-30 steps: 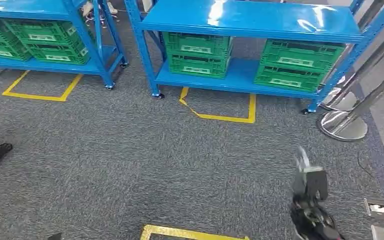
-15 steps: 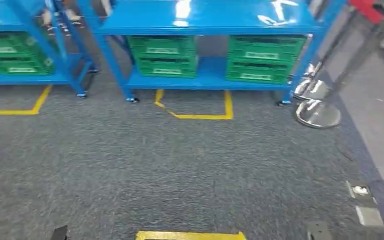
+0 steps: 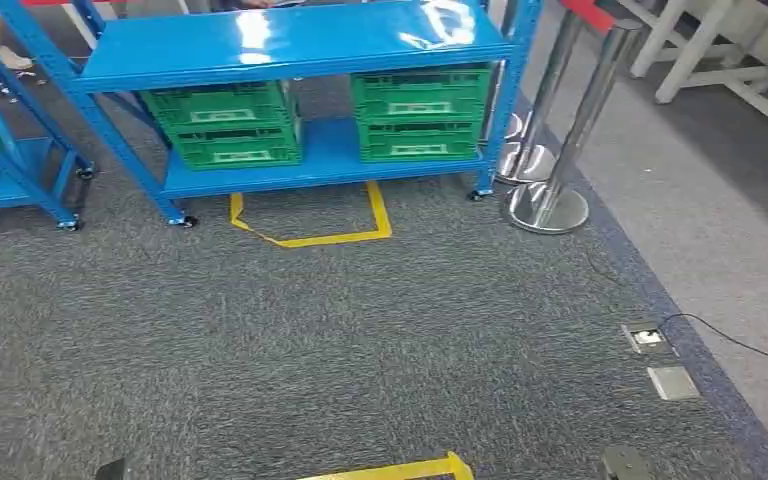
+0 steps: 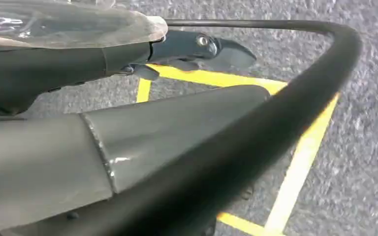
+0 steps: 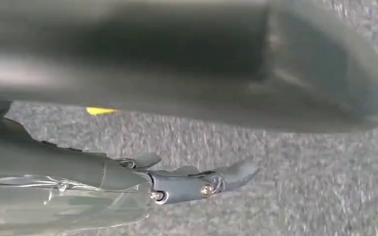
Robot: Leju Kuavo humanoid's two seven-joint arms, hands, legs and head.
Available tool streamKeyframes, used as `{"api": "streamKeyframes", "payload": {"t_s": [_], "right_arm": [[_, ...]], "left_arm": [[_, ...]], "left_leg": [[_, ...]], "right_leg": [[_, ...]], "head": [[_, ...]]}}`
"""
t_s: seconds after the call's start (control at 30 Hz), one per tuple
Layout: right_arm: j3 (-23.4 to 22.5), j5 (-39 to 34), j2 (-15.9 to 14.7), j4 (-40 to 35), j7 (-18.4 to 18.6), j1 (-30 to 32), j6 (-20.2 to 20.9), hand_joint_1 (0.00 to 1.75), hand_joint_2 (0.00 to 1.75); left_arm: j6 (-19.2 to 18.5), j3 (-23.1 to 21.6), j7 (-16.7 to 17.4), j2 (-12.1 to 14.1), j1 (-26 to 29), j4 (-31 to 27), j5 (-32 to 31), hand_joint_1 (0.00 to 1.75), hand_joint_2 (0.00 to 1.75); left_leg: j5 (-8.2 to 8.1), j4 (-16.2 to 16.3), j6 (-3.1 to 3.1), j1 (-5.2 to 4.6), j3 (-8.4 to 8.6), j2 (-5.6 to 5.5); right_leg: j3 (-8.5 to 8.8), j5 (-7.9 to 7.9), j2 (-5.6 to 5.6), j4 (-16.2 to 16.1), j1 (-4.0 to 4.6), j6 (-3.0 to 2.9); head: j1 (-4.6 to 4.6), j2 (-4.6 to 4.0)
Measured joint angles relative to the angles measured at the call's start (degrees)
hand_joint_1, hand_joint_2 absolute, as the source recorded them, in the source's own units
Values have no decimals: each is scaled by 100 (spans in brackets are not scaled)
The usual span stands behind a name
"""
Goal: Take the parts from the cabinet and place them on the table.
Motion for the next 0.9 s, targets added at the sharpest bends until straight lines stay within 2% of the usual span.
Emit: {"api": "streamKeyframes", "payload": {"t_s": [0.03,0.17,0.4,0.43,0.47,0.5,0.53,0.57,0.6,0.63,0.67,0.7,0.73,0.8,0.83,0.87,0.9], "right_arm": [[4,-11,6,24,9,1,50,0,0],[2,-77,7,89,77,-5,173,0,0],[4,-68,26,151,116,-4,277,0,0],[4,-68,28,157,129,-4,280,0,0],[4,-68,31,164,129,2,280,0,0],[4,-68,28,175,136,-3,280,0,0],[7,-66,33,179,135,-4,284,0,0],[9,-61,33,179,135,-19,288,0,0],[9,-59,33,179,136,-27,288,0,0],[9,-61,33,181,138,-26,293,0,0],[11,-61,33,186,140,-17,297,0,0],[13,-61,33,190,142,-1,299,0,0],[13,-61,33,192,144,8,299,0,0],[13,-61,33,197,142,10,304,0,0],[15,-63,33,199,142,14,306,0,0],[15,-63,53,232,151,31,315,0,0],[15,-63,52,234,140,-4,328,0,0]], "left_arm": [[-2,0,0,-2,17,0,-4,0,0],[-13,0,0,7,22,0,-33,0,0],[-33,0,22,11,14,0,-13,0,0],[-33,2,30,15,15,0,-9,0,0],[-33,2,44,15,13,0,-9,0,0],[-33,2,48,11,8,-2,-7,0,0],[-31,2,55,11,18,0,-4,0,0],[-28,2,61,11,30,0,0,0,0],[-28,2,61,11,42,0,2,0,0],[-28,2,61,11,54,0,4,0,0],[-26,2,61,11,70,0,4,0,0],[-26,2,61,11,86,0,7,0,0],[-26,2,63,9,98,0,11,0,0],[-26,2,63,2,99,0,11,0,0],[-26,2,63,2,102,0,9,0,0],[-15,4,63,24,98,7,9,0,0],[-11,4,63,20,73,7,9,0,0]], "left_leg": [[-7,2,22,-21,7,0],[5,22,79,-52,-5,-20],[-43,54,166,-103,0,-25],[-37,39,189,-126,-8,-16],[-39,9,222,-99,-3,-2],[-80,-34,280,-46,80,4],[-101,-61,303,-42,128,26],[-148,-61,343,-35,178,45],[-200,-61,370,-35,221,70],[-241,-61,366,-35,267,100],[-274,-60,346,-29,317,113],[-301,-60,306,-25,379,127],[-357,-59,275,-10,463,139],[-500,-58,200,44,666,148],[-588,-64,150,59,749,166],[-625,-86,109,62,782,178],[-629,-140,68,61,749,189]], "right_leg": [[9,30,-1,-5,-14,91],[29,67,-13,-44,-58,173],[47,40,-3,-66,-123,261],[76,69,6,-56,-124,290],[62,107,-3,-2,-101,327],[38,64,-13,58,-90,339],[-69,22,-176,224,-77,354],[-217,-112,-290,547,-69,349],[-460,-297,-341,997,-82,346],[-723,-476,-366,1470,-88,355],[-936,-575,-377,1813,-98,365],[-1043,-541,-384,1919,-117,392],[-1012,-361,-392,1745,-132,398],[-657,142,-432,804,-139,421],[-513,403,-490,310,-144,446],[-568,318,-526,371,-80,430],[-444,93,-546,200,-49,315]], "head": [[17,0],[46,0],[65,0],[59,0],[55,0],[55,0],[74,0],[129,0],[179,0],[190,0],[208,0],[231,0],[238,0],[253,0],[282,0],[319,-2],[362,0]]}}
